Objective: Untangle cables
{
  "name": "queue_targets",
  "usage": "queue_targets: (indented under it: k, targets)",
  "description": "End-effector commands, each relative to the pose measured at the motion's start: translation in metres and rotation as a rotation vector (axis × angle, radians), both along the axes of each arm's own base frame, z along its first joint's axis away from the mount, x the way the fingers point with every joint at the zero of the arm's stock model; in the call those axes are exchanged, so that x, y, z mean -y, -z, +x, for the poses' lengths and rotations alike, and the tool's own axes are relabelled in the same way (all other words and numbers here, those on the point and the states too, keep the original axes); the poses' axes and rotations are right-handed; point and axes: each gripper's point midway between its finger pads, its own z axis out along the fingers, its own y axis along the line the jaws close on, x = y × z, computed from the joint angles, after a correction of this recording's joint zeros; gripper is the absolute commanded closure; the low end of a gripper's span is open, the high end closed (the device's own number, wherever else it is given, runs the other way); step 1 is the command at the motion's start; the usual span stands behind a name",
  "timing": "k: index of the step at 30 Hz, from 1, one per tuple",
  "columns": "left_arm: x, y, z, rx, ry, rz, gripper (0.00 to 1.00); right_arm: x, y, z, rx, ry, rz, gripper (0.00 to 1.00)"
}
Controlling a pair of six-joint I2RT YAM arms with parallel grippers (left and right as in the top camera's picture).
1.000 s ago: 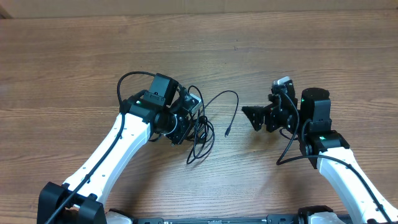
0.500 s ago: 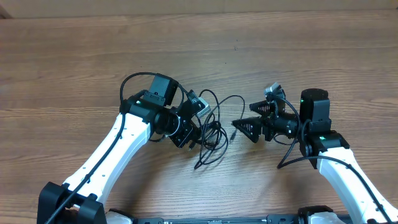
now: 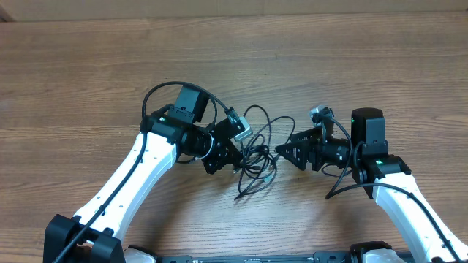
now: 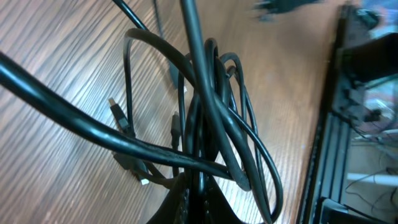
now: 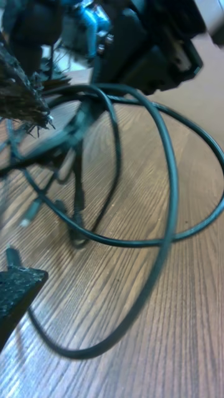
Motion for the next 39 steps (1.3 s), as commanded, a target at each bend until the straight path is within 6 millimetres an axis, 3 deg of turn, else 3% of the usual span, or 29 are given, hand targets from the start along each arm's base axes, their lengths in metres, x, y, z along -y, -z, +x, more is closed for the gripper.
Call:
queue_targets:
  k: [1,5,15,21,27,32,37,39]
  targets:
    - [0.018,-0.027,-0.004,0.063,0.13,-0.16,0.95,0.001,-0.013,0.008,-0.067,0.079,0.05,0.28]
    - [0.022,-0.032,-0.007,0.082,0.169,-0.201,0.96,0.007,-0.009,0.016,-0.157,0.18,0.061,0.32]
    - [0.031,-0.046,-0.007,0.1,0.197,-0.294,0.96,0.007,-0.008,0.015,-0.172,0.183,0.063,0.34]
    - [0.036,-0.053,-0.005,0.122,0.211,-0.336,0.95,0.007,-0.007,0.015,-0.175,0.183,0.062,0.46]
    - [0.036,-0.053,-0.005,0.122,0.211,-0.335,0.93,0.007,-0.007,0.015,-0.174,0.183,0.062,0.48]
    - [0.036,-0.053,-0.005,0.123,0.211,-0.334,0.93,0.007,-0.007,0.015,-0.175,0.183,0.062,0.62]
    - [0.036,-0.053,-0.004,0.127,0.212,-0.336,0.95,0.007,-0.007,0.015,-0.175,0.183,0.062,0.92]
    - [0.036,-0.053,-0.003,0.132,0.212,-0.337,0.95,0.007,-0.007,0.015,-0.174,0.183,0.062,0.96]
